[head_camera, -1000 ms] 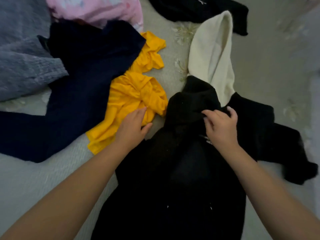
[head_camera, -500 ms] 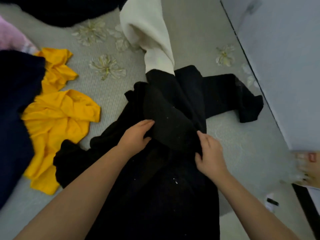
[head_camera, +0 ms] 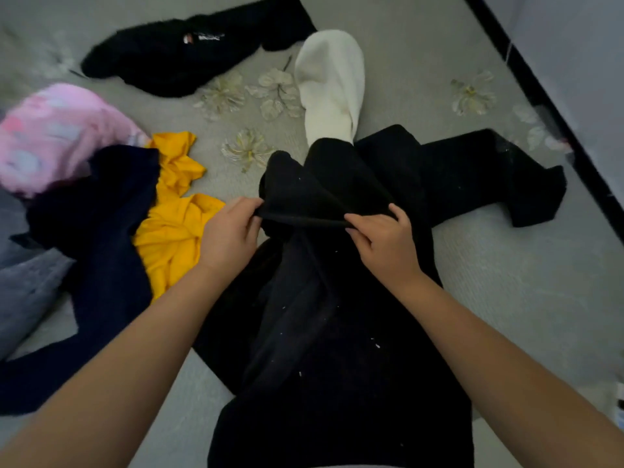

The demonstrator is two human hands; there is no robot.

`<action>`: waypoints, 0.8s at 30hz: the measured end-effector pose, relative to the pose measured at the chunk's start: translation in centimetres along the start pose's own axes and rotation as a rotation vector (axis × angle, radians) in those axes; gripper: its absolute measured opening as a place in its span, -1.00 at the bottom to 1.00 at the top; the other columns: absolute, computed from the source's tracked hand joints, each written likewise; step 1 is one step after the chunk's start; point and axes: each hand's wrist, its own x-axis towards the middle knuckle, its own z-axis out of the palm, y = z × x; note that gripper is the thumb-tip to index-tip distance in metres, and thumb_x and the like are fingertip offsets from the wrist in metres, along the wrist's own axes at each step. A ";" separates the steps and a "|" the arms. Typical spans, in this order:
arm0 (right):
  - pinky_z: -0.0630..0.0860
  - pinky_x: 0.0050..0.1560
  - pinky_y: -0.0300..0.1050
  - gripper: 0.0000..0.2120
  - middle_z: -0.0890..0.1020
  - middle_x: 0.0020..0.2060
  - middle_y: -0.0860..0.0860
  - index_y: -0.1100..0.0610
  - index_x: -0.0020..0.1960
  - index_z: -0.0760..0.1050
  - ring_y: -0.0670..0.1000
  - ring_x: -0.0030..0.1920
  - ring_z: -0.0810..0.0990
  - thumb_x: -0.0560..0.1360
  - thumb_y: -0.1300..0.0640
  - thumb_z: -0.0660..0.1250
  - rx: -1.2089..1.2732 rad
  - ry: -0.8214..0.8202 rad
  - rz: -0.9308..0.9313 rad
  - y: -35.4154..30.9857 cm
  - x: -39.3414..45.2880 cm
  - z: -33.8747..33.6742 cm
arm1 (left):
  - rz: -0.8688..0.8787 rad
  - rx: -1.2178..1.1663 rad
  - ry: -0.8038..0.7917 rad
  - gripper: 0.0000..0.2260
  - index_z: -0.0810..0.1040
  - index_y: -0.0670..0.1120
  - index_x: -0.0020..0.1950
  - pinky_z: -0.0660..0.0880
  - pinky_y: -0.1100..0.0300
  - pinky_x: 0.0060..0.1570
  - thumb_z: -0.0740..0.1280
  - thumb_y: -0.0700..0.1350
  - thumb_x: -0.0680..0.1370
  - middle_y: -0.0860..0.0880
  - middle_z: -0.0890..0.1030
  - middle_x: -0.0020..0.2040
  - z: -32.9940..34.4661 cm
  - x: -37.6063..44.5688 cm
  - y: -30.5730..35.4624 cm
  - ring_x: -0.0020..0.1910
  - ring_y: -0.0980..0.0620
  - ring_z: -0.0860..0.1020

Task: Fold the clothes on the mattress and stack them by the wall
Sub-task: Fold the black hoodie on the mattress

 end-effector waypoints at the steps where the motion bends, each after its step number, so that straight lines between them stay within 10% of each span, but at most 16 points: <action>1: 0.42 0.07 0.28 -0.84 0.69 -0.31 0.11 0.28 -0.11 0.64 0.10 -0.28 0.67 0.32 0.29 0.40 0.022 0.001 -0.007 -1.0 0.8 0.0 | -0.008 0.009 0.025 -0.80 0.53 -0.38 0.05 0.27 0.14 -0.16 0.23 -0.40 0.46 -0.33 0.58 -0.10 -1.3 -0.4 -0.2 -0.07 -0.31 0.54; 14: 0.39 0.03 0.24 -0.89 0.65 -0.25 0.15 0.24 -0.16 0.64 0.20 -0.16 0.61 0.35 0.29 0.35 0.209 0.006 -0.323 -27.2 11.8 6.1 | -0.497 0.111 0.584 -0.85 0.47 -0.38 -0.05 0.10 0.19 -0.27 0.13 -0.35 0.54 -0.34 0.47 -0.10 -21.4 -10.0 -12.4 -0.11 -0.27 0.44; 20: 0.00 0.38 0.04 -0.72 0.52 0.18 0.05 0.10 0.21 0.52 0.04 0.27 0.37 0.56 0.18 0.15 0.065 -0.409 -0.417 -37.3 11.2 15.3 | -0.760 0.370 0.274 -0.86 0.43 -0.29 -0.05 0.29 0.01 -0.18 0.12 -0.25 0.55 -0.26 0.49 -0.02 -23.3 -18.3 -22.5 -0.04 -0.23 0.47; 24: 0.14 0.38 0.04 -0.67 0.37 0.34 0.08 0.12 0.34 0.38 0.04 0.39 0.24 0.59 0.14 0.10 -0.060 -0.650 -0.437 -38.4 7.7 21.6 | -0.988 0.349 0.023 -0.72 0.30 -0.21 0.27 0.36 -0.03 0.07 0.16 -0.16 0.57 -0.19 0.39 0.20 -18.7 -22.8 -28.0 0.20 -0.19 0.38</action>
